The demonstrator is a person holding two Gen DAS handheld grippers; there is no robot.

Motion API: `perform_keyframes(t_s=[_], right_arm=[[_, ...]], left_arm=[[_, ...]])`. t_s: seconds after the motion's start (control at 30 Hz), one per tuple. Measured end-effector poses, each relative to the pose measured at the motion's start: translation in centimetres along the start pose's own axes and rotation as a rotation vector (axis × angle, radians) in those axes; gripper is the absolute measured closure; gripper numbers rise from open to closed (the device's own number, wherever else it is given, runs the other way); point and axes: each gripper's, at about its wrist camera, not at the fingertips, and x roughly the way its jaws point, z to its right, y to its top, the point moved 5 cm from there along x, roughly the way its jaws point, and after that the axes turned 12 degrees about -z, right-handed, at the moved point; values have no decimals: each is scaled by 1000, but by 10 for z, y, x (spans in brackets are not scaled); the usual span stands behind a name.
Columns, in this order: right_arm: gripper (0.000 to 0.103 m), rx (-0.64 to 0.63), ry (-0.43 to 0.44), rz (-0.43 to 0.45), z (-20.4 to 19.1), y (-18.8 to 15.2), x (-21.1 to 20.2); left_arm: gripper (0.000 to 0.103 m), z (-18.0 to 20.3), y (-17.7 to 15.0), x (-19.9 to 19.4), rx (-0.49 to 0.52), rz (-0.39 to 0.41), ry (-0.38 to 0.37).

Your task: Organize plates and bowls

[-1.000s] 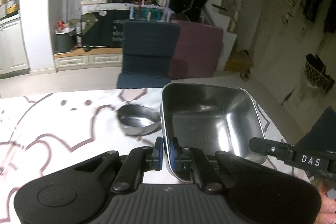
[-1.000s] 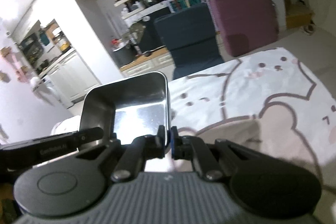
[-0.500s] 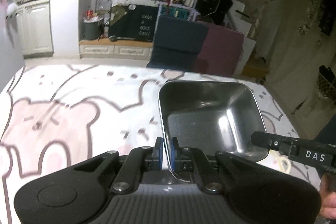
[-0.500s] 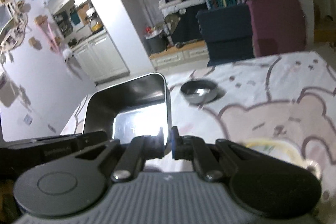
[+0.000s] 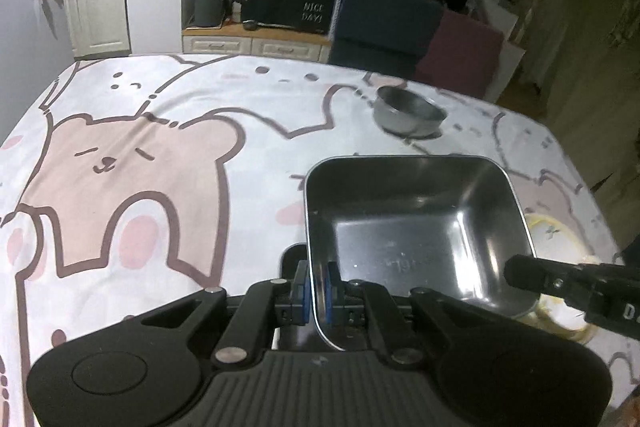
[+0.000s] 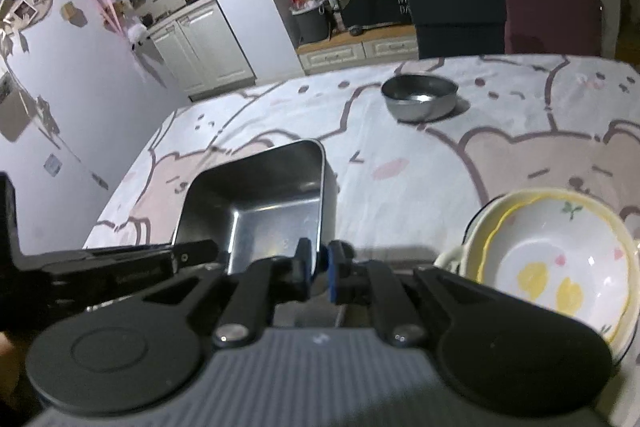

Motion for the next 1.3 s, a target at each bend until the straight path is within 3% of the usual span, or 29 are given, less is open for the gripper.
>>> perform_keyframes(t_s=[0.2,0.73,1.3], right_arm=[[92,0,0,-45,-8,-6,8],[92,-49,-49,-80,-16,-13,13],[94,-60,-71,-116,-17,-12,26]], left_arm=[[94,-8,-6,12,-7,-35,26],[83,2,-18,41,111,-122,141],[83,-3,-21,54,94,-179,150]])
